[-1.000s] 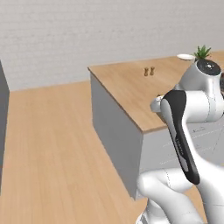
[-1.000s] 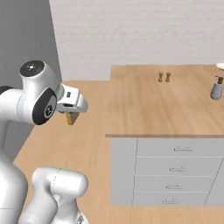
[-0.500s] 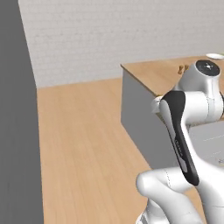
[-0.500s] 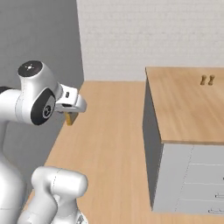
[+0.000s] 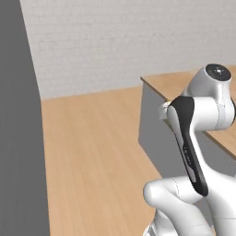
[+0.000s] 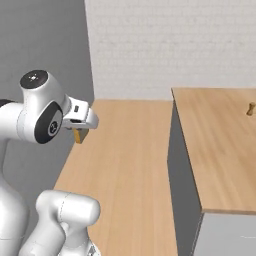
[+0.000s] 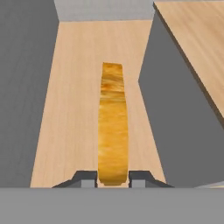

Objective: Start the toaster. Once the lever pops up, take the bread to the plate on the dining counter.

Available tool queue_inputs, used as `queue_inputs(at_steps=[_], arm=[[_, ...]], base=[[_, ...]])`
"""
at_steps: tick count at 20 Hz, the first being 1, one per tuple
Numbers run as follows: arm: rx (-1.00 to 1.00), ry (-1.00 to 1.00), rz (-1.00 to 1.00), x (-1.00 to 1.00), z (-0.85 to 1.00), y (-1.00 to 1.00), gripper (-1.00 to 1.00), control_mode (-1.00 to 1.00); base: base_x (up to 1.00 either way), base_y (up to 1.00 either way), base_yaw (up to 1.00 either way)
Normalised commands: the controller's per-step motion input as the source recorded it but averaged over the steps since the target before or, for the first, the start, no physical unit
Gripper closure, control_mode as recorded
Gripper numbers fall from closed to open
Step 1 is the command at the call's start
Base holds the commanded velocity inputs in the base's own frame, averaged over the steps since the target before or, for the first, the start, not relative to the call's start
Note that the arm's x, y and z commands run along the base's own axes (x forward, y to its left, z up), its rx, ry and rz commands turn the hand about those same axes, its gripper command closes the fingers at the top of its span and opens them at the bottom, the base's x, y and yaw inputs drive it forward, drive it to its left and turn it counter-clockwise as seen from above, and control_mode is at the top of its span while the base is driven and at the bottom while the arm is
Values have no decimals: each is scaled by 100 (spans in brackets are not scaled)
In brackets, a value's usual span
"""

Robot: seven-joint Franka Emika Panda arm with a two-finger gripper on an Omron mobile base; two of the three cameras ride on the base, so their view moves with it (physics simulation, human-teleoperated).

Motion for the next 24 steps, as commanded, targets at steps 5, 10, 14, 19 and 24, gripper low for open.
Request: queue_inputs(at_steps=[5, 10, 14, 19, 24], arm=[[0, 0, 0, 0, 0, 0, 100, 100], [0, 0, 0, 0, 0, 0, 100, 100], [0, 0, 0, 0, 0, 0, 100, 100], [0, 0, 0, 0, 0, 0, 100, 100], [0, 0, 0, 0, 0, 0, 100, 100]], base=[[99, 29, 0], [100, 39, 0], [100, 45, 0], [100, 47, 0], [100, 52, 0]])
